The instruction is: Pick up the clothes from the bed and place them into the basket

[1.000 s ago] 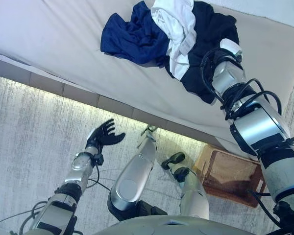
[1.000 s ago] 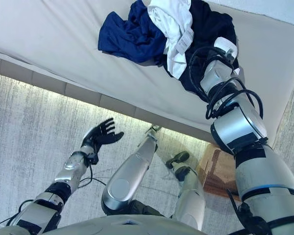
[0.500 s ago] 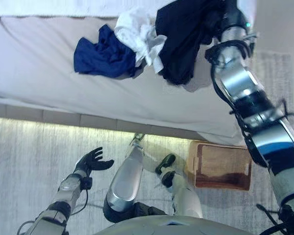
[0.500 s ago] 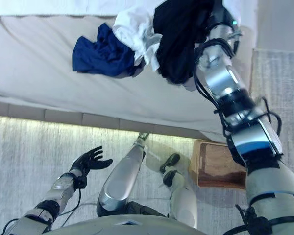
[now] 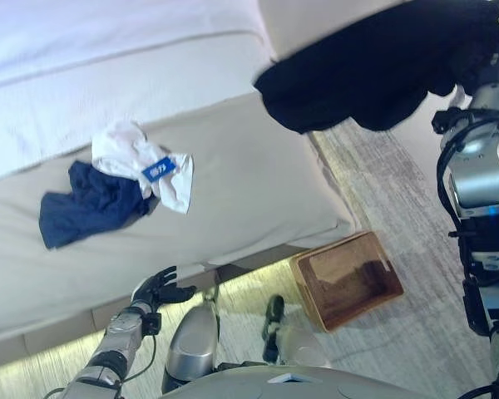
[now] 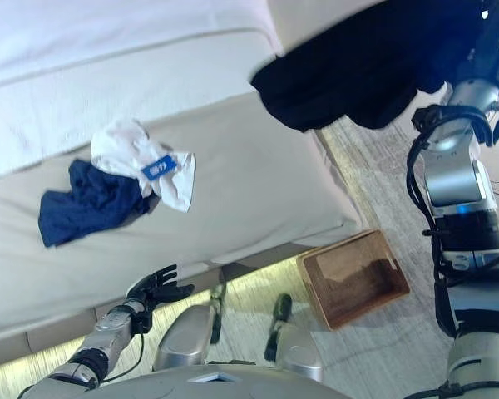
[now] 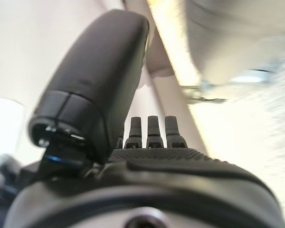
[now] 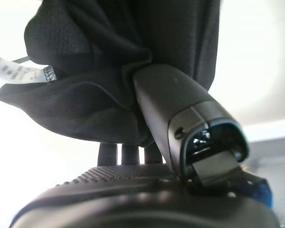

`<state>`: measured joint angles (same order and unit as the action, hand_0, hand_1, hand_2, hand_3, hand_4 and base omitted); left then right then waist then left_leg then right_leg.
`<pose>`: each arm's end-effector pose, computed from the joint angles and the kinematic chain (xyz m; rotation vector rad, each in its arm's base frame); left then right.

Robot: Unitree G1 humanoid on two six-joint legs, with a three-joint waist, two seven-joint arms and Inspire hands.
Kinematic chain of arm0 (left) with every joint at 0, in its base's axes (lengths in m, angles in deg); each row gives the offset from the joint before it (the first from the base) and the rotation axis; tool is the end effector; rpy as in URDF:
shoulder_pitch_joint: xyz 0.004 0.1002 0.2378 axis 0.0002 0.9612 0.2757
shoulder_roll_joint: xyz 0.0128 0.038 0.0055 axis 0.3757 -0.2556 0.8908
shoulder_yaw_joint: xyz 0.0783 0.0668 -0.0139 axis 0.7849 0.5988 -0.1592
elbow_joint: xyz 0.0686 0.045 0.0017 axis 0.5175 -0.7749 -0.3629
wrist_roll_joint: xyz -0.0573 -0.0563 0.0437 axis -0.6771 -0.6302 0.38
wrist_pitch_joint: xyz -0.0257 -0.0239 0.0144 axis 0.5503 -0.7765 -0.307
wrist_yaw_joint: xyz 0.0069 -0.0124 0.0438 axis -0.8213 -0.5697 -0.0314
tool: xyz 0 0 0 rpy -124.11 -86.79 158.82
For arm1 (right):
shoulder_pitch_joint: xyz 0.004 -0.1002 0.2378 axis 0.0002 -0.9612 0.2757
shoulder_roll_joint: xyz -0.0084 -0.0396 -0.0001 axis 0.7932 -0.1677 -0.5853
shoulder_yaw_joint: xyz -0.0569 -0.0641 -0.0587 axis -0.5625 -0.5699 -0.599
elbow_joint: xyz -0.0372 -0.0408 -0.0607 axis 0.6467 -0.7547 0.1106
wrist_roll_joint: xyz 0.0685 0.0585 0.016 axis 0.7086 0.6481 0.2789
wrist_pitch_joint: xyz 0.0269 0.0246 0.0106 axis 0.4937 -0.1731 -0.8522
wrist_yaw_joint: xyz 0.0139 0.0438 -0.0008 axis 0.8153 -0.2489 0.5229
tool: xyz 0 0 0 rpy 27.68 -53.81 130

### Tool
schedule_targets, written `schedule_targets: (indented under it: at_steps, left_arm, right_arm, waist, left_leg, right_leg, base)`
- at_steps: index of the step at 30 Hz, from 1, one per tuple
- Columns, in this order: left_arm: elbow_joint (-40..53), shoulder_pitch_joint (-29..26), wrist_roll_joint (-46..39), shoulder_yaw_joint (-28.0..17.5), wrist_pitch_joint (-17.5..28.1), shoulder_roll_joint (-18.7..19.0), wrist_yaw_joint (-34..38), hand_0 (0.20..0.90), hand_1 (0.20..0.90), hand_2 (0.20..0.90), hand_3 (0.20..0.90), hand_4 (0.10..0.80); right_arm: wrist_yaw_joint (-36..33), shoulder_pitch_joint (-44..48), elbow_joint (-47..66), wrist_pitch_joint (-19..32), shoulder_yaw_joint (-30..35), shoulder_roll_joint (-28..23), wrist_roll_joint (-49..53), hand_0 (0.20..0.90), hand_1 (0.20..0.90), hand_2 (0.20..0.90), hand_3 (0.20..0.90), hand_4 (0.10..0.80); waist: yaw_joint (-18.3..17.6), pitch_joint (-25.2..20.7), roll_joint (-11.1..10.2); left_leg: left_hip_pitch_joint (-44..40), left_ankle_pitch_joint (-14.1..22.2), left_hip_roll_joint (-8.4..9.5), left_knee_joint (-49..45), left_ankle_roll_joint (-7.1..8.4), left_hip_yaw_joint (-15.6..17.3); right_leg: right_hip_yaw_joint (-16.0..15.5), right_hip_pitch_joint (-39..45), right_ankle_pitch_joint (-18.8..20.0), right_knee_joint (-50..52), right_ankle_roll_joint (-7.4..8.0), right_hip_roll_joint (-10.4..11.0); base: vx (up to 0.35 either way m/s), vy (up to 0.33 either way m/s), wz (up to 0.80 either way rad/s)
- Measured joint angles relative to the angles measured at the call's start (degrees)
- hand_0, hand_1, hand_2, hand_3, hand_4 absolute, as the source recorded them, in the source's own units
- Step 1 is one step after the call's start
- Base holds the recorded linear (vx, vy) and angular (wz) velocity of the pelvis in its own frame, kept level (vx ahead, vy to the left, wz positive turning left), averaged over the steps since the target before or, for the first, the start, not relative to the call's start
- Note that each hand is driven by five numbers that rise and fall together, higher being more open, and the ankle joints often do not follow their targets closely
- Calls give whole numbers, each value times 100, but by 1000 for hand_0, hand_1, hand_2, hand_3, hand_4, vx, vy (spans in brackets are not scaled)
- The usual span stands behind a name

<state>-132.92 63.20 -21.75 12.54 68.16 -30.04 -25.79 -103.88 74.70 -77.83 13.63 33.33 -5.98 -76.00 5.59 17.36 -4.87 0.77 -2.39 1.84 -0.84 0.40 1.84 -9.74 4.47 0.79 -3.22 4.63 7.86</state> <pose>0.1362 0.2356 -0.0760 0.0451 0.8484 0.0700 0.2812 -0.2663 0.2183 -0.7608 -0.3928 -0.7956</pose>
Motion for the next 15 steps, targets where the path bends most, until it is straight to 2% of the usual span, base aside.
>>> schedule_targets:
  at_steps: [4,9,15]
  left_arm:
    - [-37,44,28,17,-107,-193,10,900,900,900,900,800]
    - [-104,197,208,14,-145,-252,-1,900,900,900,900,800]
    - [-303,445,247,7,-351,-319,-42,900,900,900,900,800]
  right_arm:
    - [78,-555,0,4,103,-2,8,300,300,300,200,100]
    - [73,-1414,-1,92,308,109,6,300,300,300,200,100]
    - [150,-2029,-48,93,378,285,-6,300,300,300,200,100]
  waist:
    - [-170,-392,237]
    - [-440,-516,361]
    - [-697,-574,457]
  left_leg:
    - [-355,-28,-83,357,35,99]
    - [-620,-76,-270,568,48,172]
    - [-746,-77,-365,583,49,283]
  right_leg:
    - [98,215,2,-195,-1,-110]
    - [144,317,2,-199,-1,-319]
    - [230,382,1,-199,-1,-378]
  base:
    - [-13,-69,-16]
    - [-22,-73,-12]
    - [-5,-79,-12]
